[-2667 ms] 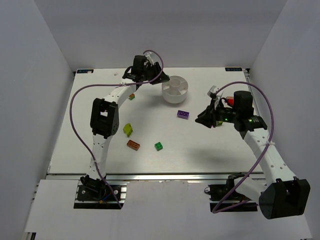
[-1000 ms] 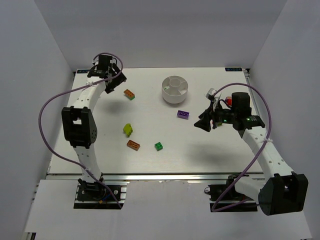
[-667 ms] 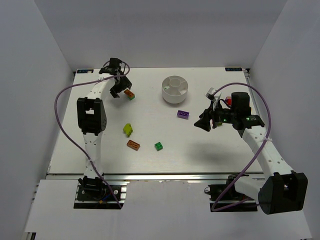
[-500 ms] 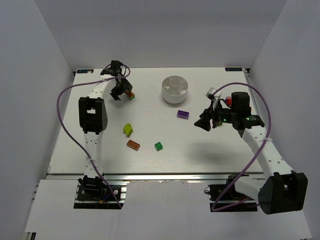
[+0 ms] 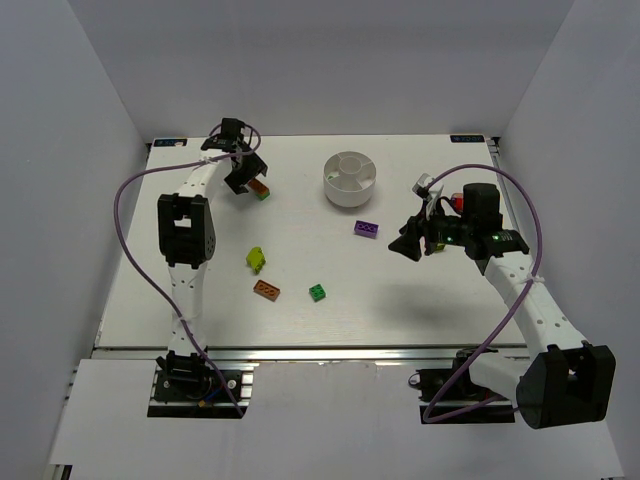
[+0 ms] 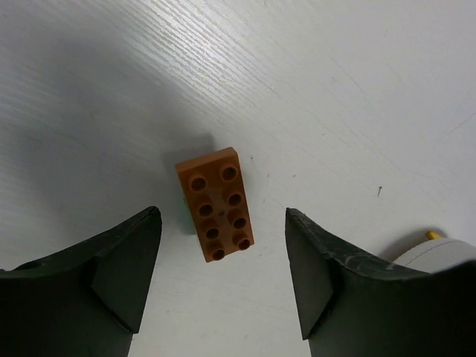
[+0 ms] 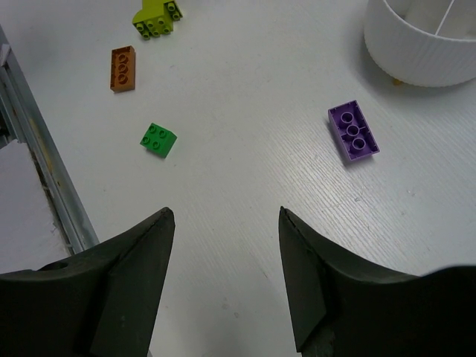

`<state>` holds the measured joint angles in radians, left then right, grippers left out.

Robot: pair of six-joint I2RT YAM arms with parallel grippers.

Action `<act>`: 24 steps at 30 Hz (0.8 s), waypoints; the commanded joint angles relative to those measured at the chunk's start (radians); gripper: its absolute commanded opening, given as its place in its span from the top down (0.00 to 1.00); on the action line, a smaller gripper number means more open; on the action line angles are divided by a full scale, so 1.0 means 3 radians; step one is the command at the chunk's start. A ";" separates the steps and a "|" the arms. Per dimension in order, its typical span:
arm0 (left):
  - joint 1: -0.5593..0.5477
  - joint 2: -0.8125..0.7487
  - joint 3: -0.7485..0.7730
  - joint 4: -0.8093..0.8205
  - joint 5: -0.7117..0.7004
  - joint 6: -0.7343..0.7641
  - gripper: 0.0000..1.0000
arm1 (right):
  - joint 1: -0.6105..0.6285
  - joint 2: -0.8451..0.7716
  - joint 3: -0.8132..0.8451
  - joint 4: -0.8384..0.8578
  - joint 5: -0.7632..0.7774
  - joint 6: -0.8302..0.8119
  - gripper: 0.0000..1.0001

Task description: Sort the legos into containers by color

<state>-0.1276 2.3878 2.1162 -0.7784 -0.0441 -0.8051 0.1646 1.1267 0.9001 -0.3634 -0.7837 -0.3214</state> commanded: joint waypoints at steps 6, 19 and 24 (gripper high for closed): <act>-0.0020 0.0109 0.0089 -0.0085 0.0009 -0.0042 0.28 | 0.0003 -0.0130 -0.0060 0.0117 0.0030 0.0013 0.36; -0.0020 0.0125 0.0156 -0.0064 0.0142 0.0071 0.60 | 0.0003 -0.0181 -0.0081 0.0112 -0.0005 0.0018 0.36; -0.0020 -0.0319 -0.0450 0.0283 0.0565 0.0250 0.87 | 0.0003 -0.0171 -0.0081 0.0097 -0.0138 0.0008 0.38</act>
<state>-0.1276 2.4195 2.0789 -0.7406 0.0341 -0.7742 0.1646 1.0924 0.8783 -0.3565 -0.7792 -0.3210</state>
